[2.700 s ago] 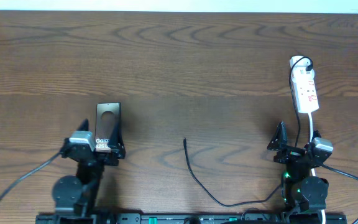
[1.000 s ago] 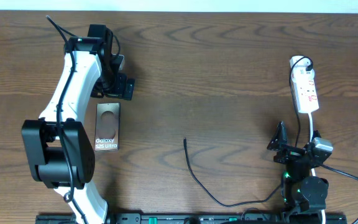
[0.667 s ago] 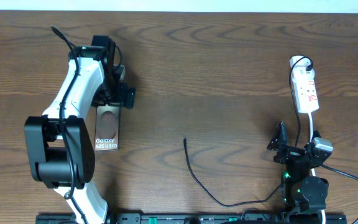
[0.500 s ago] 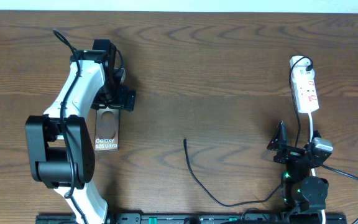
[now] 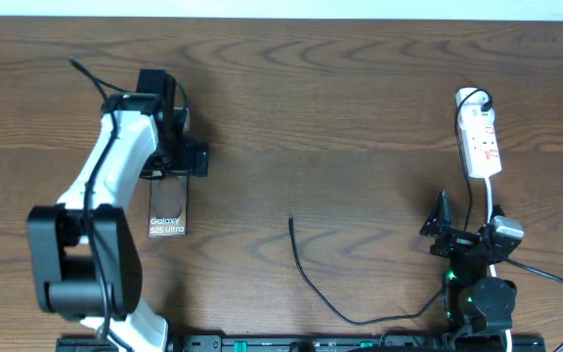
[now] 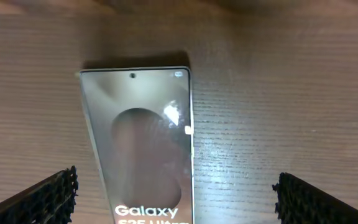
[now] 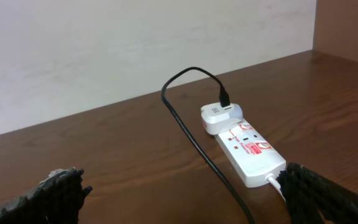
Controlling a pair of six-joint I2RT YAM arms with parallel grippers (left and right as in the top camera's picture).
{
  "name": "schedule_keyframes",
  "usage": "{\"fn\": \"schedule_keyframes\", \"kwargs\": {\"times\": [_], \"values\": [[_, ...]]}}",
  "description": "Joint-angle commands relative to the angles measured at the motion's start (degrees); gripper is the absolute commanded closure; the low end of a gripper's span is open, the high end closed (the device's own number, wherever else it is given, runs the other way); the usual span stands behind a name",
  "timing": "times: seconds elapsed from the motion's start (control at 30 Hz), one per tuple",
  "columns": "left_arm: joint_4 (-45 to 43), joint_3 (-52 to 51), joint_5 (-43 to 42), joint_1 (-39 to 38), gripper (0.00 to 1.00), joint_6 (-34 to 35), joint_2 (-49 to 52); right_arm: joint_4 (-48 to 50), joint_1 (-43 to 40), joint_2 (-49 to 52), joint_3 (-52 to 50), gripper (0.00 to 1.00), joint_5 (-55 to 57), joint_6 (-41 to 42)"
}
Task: Plug charger to phone and switch on socket
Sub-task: 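Move the left gripper forward over the Galaxy phone, then lower the left gripper and close it on the phone's long edges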
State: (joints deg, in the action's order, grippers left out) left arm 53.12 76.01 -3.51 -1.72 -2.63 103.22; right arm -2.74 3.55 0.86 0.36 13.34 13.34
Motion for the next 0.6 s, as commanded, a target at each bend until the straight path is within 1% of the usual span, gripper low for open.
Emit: {"fn": "schedule_keyframes", "kwargs": {"times": [0.0, 0.23, 0.33, 0.4, 0.57], "values": [[-2.25, -3.04, 0.26, 0.94, 0.01, 1.97, -3.56, -0.26, -0.48, -0.22, -0.04, 0.01, 0.04, -0.57], [-4.96, -8.63, 0.81, 1.81, 0.00, 2.84, -4.85, -0.26, -0.48, -0.22, -0.04, 0.01, 0.04, -0.57], [-6.25, -10.67, 2.80, 1.81, 0.00, 4.74, -4.85, -0.26, -0.48, -0.22, -0.04, 0.01, 0.04, -0.57], [-7.89, -12.26, 4.24, 1.81, 0.00, 5.57, -4.85, -0.26, -0.48, -0.22, -0.04, 0.01, 0.04, -0.57], [-12.48, -15.30, 4.22, 1.81, 0.00, 5.49, -4.85, -0.26, -0.48, -0.22, -0.04, 0.01, 0.04, -0.57]]}}
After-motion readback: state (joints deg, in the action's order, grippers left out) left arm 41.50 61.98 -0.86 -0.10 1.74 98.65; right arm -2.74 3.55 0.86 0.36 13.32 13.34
